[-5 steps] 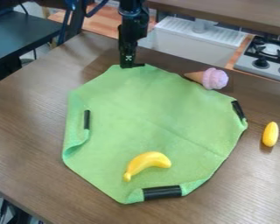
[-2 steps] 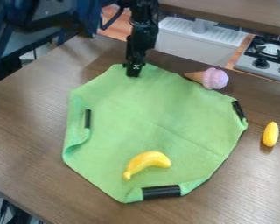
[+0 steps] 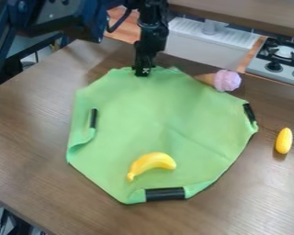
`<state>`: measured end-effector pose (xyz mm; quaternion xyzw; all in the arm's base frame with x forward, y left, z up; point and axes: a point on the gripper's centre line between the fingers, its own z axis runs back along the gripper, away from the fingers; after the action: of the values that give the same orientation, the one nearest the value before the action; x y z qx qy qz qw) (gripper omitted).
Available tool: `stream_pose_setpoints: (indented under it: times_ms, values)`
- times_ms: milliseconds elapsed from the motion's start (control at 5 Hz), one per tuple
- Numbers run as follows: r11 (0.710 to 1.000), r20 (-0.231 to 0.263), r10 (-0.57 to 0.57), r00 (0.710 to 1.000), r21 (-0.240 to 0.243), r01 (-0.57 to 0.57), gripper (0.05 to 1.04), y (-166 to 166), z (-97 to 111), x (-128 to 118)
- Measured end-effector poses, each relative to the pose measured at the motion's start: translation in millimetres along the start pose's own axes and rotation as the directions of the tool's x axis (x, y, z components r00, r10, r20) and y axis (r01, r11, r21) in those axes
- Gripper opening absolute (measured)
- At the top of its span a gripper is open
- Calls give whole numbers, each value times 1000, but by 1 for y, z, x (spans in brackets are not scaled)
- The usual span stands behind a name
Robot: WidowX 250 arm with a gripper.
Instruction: Fold the cloth from top left to bottom right
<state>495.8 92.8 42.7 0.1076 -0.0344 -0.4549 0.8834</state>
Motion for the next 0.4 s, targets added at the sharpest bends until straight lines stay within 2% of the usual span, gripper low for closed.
stream_pose_setpoints:
  times_ms: [200, 400]
  values:
    - [1000, 9, 5, 1000, -7, -4, 158, -3, -1, 1]
    - [1000, 33, 25, 999, -12, -25, 73, -3, 2, -3]
